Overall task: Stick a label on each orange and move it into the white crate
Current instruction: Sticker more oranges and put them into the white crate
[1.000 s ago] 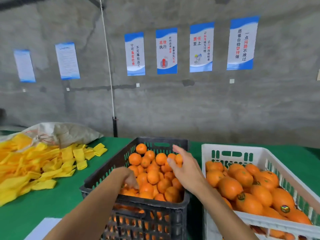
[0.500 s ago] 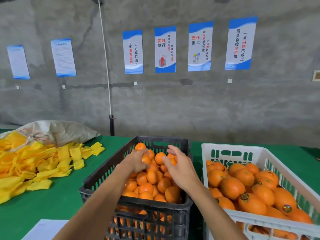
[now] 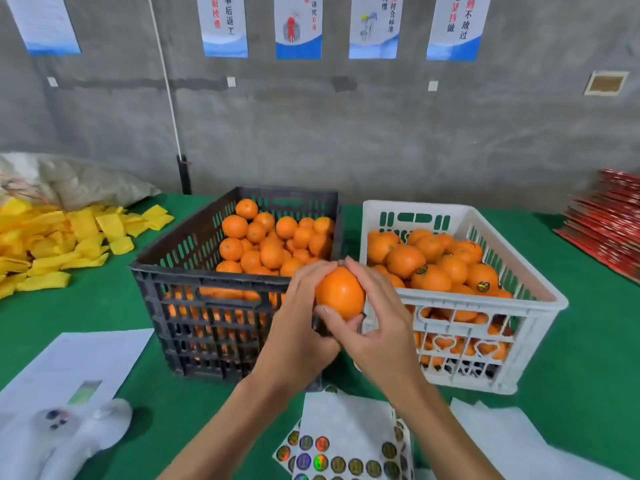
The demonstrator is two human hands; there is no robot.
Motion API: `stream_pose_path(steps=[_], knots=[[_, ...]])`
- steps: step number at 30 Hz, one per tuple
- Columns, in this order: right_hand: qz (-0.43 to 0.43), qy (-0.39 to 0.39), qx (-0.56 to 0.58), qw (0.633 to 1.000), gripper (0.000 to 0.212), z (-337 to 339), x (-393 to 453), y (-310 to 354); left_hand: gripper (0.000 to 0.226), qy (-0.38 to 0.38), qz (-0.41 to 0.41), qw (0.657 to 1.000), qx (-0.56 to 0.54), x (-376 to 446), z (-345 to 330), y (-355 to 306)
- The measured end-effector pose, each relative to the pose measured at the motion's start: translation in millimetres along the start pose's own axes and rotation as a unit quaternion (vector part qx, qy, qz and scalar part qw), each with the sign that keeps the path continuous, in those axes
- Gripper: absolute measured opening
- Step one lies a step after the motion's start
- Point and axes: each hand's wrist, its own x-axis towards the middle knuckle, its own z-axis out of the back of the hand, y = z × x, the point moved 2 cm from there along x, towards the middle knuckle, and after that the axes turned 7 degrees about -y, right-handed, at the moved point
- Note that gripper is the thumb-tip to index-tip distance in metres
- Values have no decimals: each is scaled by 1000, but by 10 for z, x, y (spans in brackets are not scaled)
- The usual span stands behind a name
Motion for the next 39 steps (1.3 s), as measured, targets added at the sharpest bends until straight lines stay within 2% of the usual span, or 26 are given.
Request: stream_pose_path(steps=[1,3,5,7,9,12,16,20,24,27,30,34,39], knots=[[-13,27,-5,1000,70,45,-155,-76,79,24,28,999,-10,-190,-34,49],[-100,114,0,988,68,92,-473,-250,80,85,100,991,-24,-577,-97,193],[-189,201,-1,961,67,113,-817,-438,79,134,158,978,-14,-943,-165,354],[-235,251,-34,938,71,130,-1120,-618,71,159,209,965,12,-1246,-233,500],[-246,291,-65,922,75,171,-1345,-714,67,149,282,948,-2,-1474,-267,601],[-214,353,-111,904,75,241,-1575,-776,66,96,385,916,-68,-1667,-286,685],[-165,407,-185,879,89,264,-1740,-813,59,32,428,896,-117,-1772,-302,683],[-110,414,-256,866,90,82,-1700,-793,53,-27,464,869,-167,-1808,-310,682],[-130,411,-213,877,84,-68,-1721,-820,61,-47,469,863,-182,-1801,-291,685],[-148,385,-187,892,72,-57,-1726,-877,62,-42,461,867,-184,-1814,-295,691],[-130,349,-208,904,56,-31,-1707,-909,61,-32,449,875,-180,-1827,-312,693],[-100,315,-231,915,48,8,-1733,-904,64,-27,448,875,-182,-1832,-335,700],[-122,303,-199,924,39,3,-1749,-896,65,-13,454,873,-176,-1855,-347,732]])
